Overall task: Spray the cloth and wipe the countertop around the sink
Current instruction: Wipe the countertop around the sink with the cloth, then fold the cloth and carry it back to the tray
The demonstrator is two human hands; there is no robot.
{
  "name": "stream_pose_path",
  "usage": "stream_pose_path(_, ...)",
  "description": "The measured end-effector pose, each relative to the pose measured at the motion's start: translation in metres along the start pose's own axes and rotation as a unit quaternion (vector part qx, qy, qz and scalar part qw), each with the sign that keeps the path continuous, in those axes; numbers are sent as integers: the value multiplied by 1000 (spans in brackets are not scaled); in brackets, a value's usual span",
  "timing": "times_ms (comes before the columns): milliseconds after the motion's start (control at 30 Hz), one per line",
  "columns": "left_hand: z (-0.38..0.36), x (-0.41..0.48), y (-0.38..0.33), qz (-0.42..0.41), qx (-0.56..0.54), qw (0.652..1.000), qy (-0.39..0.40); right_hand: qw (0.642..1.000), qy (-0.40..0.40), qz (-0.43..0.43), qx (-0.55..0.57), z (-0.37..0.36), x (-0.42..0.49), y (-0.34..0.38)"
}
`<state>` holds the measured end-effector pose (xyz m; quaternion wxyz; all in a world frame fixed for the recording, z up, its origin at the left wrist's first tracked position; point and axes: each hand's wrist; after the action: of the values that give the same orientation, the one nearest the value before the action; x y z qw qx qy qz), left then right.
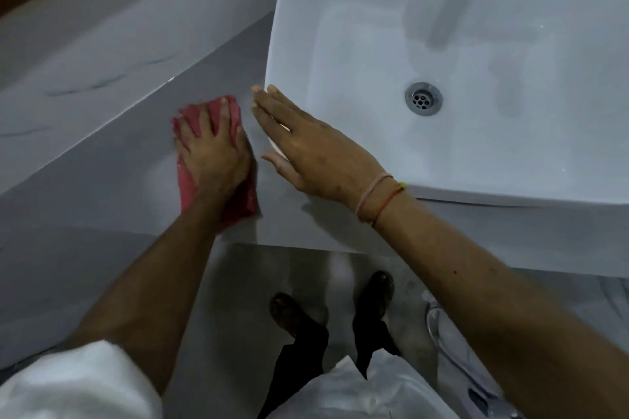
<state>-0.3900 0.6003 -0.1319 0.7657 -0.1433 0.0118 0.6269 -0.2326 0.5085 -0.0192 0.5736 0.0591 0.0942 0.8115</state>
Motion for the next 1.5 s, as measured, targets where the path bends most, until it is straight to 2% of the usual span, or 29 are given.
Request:
stream_pose_path(67,-6,-21,-11,-43,-3,999,5,1000,9,-5,-10,1,0,1)
stream_pose_path(133,-12,-45,-15,-72,-24,997,2,997,-9,-3,-80,1,-1,1)
stream_pose_path(167,-13,-54,-14,-85,-30,996,5,991,-41,4,-126,1,-4,3)
stream_pose_path(233,-13,-66,-6,-121,-44,991,21,969,-168,36,-176,-5,-13,11)
stream_pose_path(300,-8,-76,11,-129,-84,988,19,954,-270,46,-123,-26,-28,33)
stream_pose_path(333,-5,-80,20,-101,-108,989,9,957,-270,31,-106,-39,-35,48)
stream_pose_path(367,-1,-84,29,-54,-128,990,-7,968,-235,-2,-88,-52,-40,64)
stream_pose_path(433,5,-93,41,34,-129,990,-37,986,-82,-144,16,-74,-39,89)
stream_pose_path(467,6,-98,44,45,-114,991,-43,969,-9,-235,75,-83,-34,98)
stream_pose_path(500,7,-101,44,38,-109,993,-40,941,21,-316,119,-91,-27,103)
stream_pose_path(600,11,-96,35,50,-180,982,-12,876,-20,-440,195,-98,-4,107)
stream_pose_path(667,16,-87,29,102,-264,959,13,833,-33,-488,258,-94,10,105)
stream_pose_path(733,21,-81,27,125,-298,945,39,795,-16,-520,312,-91,18,99)
stream_pose_path(833,25,-73,32,138,-299,941,83,792,17,-519,322,-87,25,93)
stream_pose_path(967,26,-72,34,144,-293,938,119,790,-18,-527,313,-86,26,100)
stream_pose_path(1067,24,-72,36,136,-318,929,135,760,-38,-533,371,-92,20,98)
stream_pose_path(1133,22,-73,37,134,-379,902,157,723,-38,-528,443,-94,13,94)
stream_pose_path(1267,36,-83,37,149,-466,845,218,579,-58,-505,637,-91,-5,93)
stream_pose_path(1333,50,-98,36,187,-512,785,295,518,-71,-493,695,-82,-19,96)
stream_pose_path(1433,64,-122,29,218,-593,662,404,445,-108,-489,743,-65,-46,101)
stream_pose_path(1467,68,-130,26,213,-607,639,422,429,-118,-491,749,-59,-55,104)
stream_pose_path(1500,69,-137,20,199,-606,631,441,413,-132,-496,752,-54,-67,105)
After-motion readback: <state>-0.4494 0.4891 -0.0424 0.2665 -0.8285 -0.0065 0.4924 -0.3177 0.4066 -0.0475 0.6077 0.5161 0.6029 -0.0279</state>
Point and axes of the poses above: each hand's wrist, its own x-axis towards the middle knuckle, its own z-axis out of the back of the hand, y = z × x, and after that the axes turned 3 degrees about -x, right-handed
